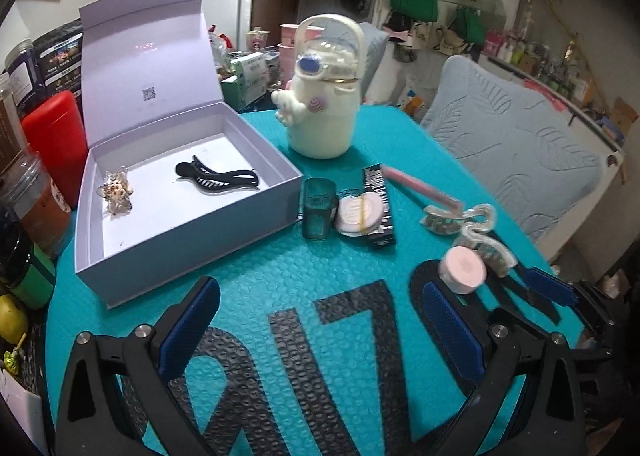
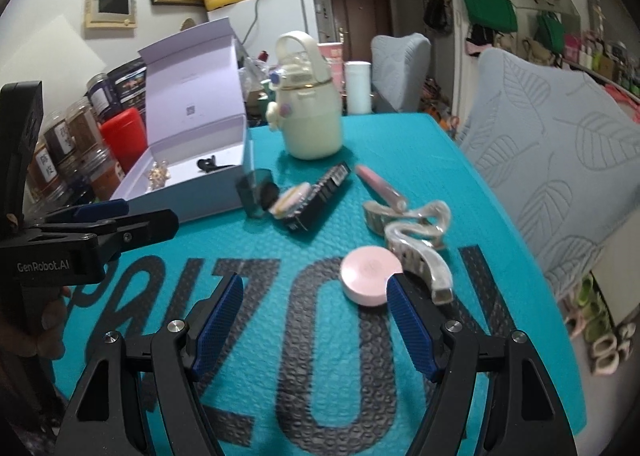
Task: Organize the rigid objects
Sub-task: 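Lower the right gripper onto the pink round compact and close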
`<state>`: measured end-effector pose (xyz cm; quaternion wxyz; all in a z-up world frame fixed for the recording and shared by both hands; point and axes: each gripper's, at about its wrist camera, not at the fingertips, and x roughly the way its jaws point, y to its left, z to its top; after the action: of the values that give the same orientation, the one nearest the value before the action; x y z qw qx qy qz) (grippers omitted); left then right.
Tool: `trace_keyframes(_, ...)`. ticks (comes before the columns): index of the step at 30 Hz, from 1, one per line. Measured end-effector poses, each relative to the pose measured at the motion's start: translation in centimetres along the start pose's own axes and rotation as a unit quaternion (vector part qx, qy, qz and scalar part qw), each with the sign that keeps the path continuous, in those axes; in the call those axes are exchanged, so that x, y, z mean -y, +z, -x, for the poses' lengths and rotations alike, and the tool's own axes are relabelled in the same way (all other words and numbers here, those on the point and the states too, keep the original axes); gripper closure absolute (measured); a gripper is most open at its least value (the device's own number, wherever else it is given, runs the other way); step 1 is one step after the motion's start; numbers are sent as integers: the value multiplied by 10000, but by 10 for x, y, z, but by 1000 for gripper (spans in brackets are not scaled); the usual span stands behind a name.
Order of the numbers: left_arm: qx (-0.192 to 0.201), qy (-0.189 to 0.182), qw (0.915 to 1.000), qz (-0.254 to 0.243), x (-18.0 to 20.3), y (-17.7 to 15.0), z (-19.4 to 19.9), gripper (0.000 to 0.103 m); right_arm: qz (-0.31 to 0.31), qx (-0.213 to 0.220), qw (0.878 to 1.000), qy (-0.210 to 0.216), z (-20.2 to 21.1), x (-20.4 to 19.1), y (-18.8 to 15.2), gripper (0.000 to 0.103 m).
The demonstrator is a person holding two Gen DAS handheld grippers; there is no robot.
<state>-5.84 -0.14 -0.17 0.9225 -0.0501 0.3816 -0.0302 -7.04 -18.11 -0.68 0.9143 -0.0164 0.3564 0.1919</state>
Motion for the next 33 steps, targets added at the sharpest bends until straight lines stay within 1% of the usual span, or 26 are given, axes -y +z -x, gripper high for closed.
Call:
trace_keyframes(2,4,60,10000,-32,1,-1,-6,0,-49,-28,10000,-9,-3,4,-3,28)
trace_keyframes(9,-168,-37,9998,44,-2,-3,-31,0,-136,-127,9998,13,-17,17,-8,28)
trace_keyframes(14,-215,-40,9996,159,-9,-1,-38,0,-81,-198,9997,152,-31,23,-2,28)
trace_keyframes(17,-185,74,9997,127,-11,3,-42,0,-64,-235,9994,232,-41,25,3,28)
trace_keyframes(20,-175,82,9998,79,-12,8,-46,0,-36,-276,9993,264,-52,26,9,28)
trace_keyframes(28,-352,-112,9993,57,-7,14,-65,0,1,-500,9987,121,-70,32,13,28)
trace_keyframes(33,-439,-229,9987,84,-2,13,-71,0,-204,-696,9973,109,-77,42,8,29)
